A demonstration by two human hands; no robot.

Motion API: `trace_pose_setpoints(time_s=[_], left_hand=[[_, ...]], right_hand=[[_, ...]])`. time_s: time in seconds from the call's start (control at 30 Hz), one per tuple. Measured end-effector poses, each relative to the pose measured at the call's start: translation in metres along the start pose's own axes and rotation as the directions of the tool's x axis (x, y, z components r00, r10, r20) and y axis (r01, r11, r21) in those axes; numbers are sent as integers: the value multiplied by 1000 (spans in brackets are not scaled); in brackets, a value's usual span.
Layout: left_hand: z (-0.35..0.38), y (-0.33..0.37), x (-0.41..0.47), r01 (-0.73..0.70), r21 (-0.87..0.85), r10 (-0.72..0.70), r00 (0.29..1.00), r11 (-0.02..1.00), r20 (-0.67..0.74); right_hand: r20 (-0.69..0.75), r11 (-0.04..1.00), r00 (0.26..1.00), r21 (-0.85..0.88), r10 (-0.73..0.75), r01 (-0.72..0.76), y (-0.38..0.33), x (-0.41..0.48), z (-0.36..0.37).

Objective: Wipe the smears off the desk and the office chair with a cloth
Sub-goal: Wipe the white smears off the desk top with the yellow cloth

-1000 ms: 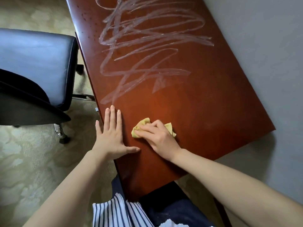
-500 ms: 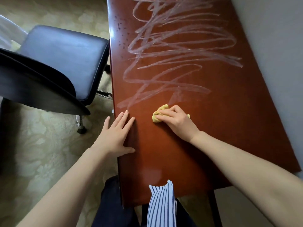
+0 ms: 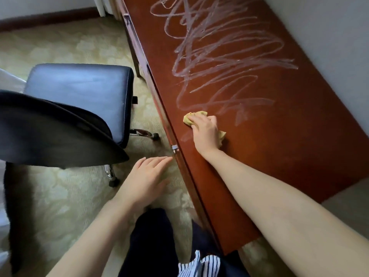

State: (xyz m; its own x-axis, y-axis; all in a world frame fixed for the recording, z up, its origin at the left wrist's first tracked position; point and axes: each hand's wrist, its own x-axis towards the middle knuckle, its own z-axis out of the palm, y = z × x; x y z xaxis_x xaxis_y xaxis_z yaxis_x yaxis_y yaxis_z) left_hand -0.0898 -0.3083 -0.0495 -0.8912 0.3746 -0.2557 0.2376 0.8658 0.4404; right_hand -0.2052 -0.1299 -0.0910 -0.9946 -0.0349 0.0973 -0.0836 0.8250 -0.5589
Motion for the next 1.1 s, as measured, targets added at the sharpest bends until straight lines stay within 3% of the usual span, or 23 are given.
trace_pose_setpoints(time_s=[0.3, 0.67, 0.87, 0.97, 1.1], left_hand=[[-41, -58, -6, -130, 23, 126, 985, 991, 115], [-24, -12, 45, -322, 153, 256, 905, 934, 339], [-11, 9, 77, -420, 216, 294, 846, 881, 446], [-16, 12, 98, -451, 260, 296, 831, 853, 471], [-25, 7, 123, -487, 330, 298, 823, 809, 483]], right_hand=[[-49, 998, 997, -19, 56, -57, -30, -85, 8], [-236, 968, 946, -63, 224, -244, -10, -199, -25], [-426, 903, 847, -134, 318, -407, 32, -235, -48], [-471, 879, 812, -140, 346, -456, 60, -212, -61], [-523, 819, 710, -41, 471, -573, 100, -163, -82]])
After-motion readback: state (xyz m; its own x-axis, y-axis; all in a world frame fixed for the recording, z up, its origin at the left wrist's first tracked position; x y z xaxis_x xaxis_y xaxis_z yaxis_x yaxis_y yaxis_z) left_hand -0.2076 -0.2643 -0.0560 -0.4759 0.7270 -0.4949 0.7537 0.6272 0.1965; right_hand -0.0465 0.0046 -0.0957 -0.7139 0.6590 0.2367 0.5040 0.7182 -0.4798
